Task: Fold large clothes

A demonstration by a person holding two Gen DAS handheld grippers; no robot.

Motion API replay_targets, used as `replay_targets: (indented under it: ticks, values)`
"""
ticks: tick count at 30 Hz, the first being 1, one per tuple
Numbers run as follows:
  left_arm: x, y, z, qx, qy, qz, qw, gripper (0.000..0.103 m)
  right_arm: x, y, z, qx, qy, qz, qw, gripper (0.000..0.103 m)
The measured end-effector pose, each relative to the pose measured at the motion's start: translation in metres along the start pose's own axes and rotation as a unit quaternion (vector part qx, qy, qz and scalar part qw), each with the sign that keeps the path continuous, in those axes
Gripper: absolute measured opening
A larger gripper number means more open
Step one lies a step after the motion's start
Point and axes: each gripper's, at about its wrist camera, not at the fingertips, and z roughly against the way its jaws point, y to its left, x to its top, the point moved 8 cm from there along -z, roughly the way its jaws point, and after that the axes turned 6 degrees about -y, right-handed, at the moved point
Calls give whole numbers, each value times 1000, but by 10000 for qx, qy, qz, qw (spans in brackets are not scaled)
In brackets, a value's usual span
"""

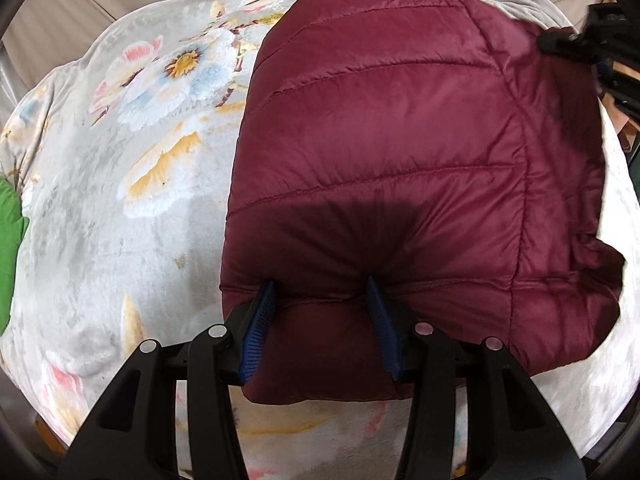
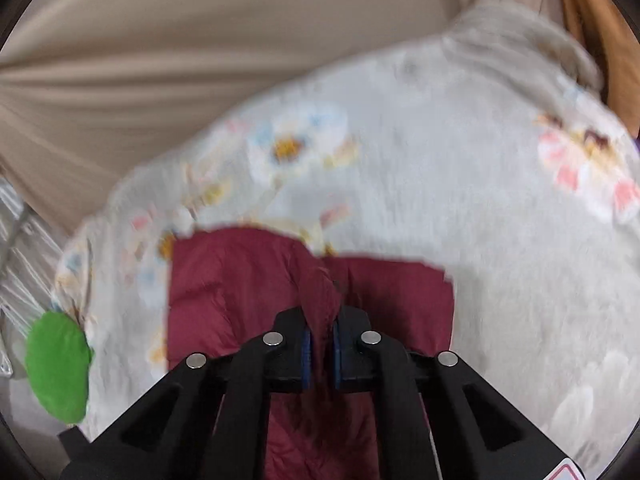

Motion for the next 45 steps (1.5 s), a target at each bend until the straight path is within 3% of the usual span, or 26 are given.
replay_targets:
  ticks: [2, 5, 7, 9, 11, 13, 15, 16, 20, 23, 26, 31, 34, 36, 37, 39, 42, 45]
  values:
    - [-1, -1, -2, 47, -3, -59, 10000, 46, -3, -5, 0, -32, -85, -154, 9998, 5]
    - [-1, -5, -3, 97, -32, -166, 9998, 46, -25, -31, -38, -490, 358, -228, 9979, 5]
    - [0, -8, -3, 96, -42, -201, 9997, 47, -46, -44, -71, -532, 851, -215, 9947, 4]
    - [0, -9, -4, 141, -3, -234, 9996, 47, -50, -45, -78, -552, 930, -85, 9941, 4]
    - [0, -9, -6, 143, 13, -251, 9996, 47, -45, -45, -68, -704, 915, -138, 9932, 6]
    - [0, -10, -7, 151, 13, -273, 9995, 47, -33, -37, -33, -928, 406, 4, 9949, 13]
    - [1, -10, -8, 142, 27, -249, 9996, 47, -32, -21, 8, -777, -42, 198, 9968, 14]
    - [1, -12, -8, 141, 28, -250, 9996, 47, -39, -12, 23, -636, -64, 277, 9976, 13]
    - [0, -14, -9, 133, 8, -286, 9995, 47, -95, 13, 62, -324, 252, 674, 9969, 5]
    - [-1, -14, -9, 137, 0, -281, 9995, 47, -151, -6, 49, -708, 846, 892, 9899, 0]
    - [-5, -19, -9, 139, -2, -358, 9993, 48, -180, -30, 26, -902, 996, 1026, 9856, 0]
    - [-7, -20, -9, 208, -85, -326, 9992, 48, -179, -33, 7, -826, 1104, 1145, 9838, 0]
    - [0, -7, 7, -285, -31, 154, 9995, 49, -169, -36, 17, -674, 1284, 786, 9863, 0]
    - [11, 13, 26, -556, -275, 623, 9961, 59, -153, -34, 38, -505, 1102, 472, 9915, 9]
    - [16, 23, 31, -615, -388, 813, 9940, 71, -146, -32, 46, -472, 987, 456, 9929, 14]
    - [27, 43, 36, -732, -525, 1234, 9883, 81, -132, -28, 56, -458, 780, 466, 9948, 56]
    - [36, 57, 19, -874, -312, 1573, 9832, 83, -119, -29, 50, -492, 683, 369, 9958, 59]
    - [37, 57, -4, -1069, 42, 1753, 9787, 83, -123, -38, 30, -478, 966, -13, 9942, 60]
